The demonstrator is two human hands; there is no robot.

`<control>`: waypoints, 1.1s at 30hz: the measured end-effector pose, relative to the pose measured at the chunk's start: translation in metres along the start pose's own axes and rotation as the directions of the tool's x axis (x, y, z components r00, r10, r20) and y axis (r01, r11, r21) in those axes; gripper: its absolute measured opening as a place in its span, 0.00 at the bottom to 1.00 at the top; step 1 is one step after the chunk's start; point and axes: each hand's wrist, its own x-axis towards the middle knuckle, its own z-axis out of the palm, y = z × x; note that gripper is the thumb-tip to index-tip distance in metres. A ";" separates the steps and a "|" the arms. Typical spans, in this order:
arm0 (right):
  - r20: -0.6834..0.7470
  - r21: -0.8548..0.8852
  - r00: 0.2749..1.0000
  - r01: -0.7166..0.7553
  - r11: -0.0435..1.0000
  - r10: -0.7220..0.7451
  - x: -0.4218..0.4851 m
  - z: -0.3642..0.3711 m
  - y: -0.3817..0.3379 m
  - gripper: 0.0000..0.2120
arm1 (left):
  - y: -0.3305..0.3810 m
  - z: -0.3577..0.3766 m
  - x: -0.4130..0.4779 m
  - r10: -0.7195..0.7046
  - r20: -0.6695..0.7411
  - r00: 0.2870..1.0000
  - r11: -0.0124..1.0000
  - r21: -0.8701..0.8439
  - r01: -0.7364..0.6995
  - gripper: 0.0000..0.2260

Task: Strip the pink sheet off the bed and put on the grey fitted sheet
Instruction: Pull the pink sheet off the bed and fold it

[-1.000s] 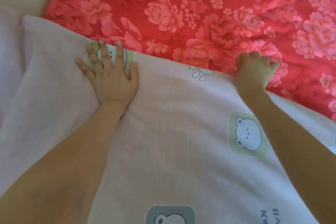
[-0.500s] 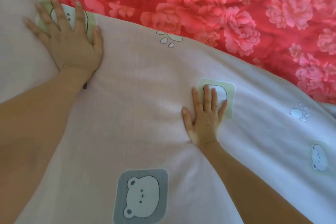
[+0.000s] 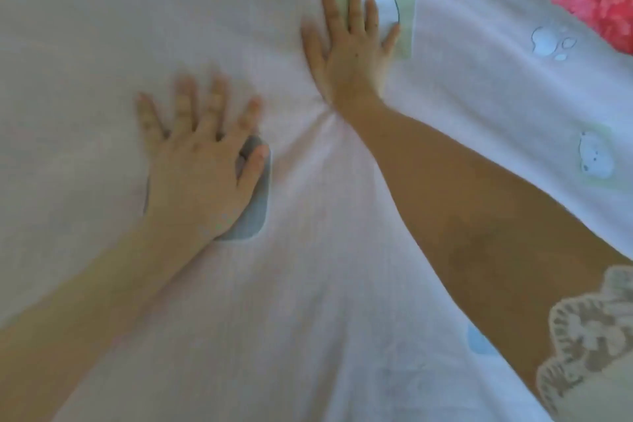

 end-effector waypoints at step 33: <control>0.691 0.048 0.708 0.158 0.986 -0.147 -0.585 -0.122 0.006 0.11 | -0.011 -0.171 -0.577 -0.893 0.053 0.446 0.431 -0.184 0.884 0.09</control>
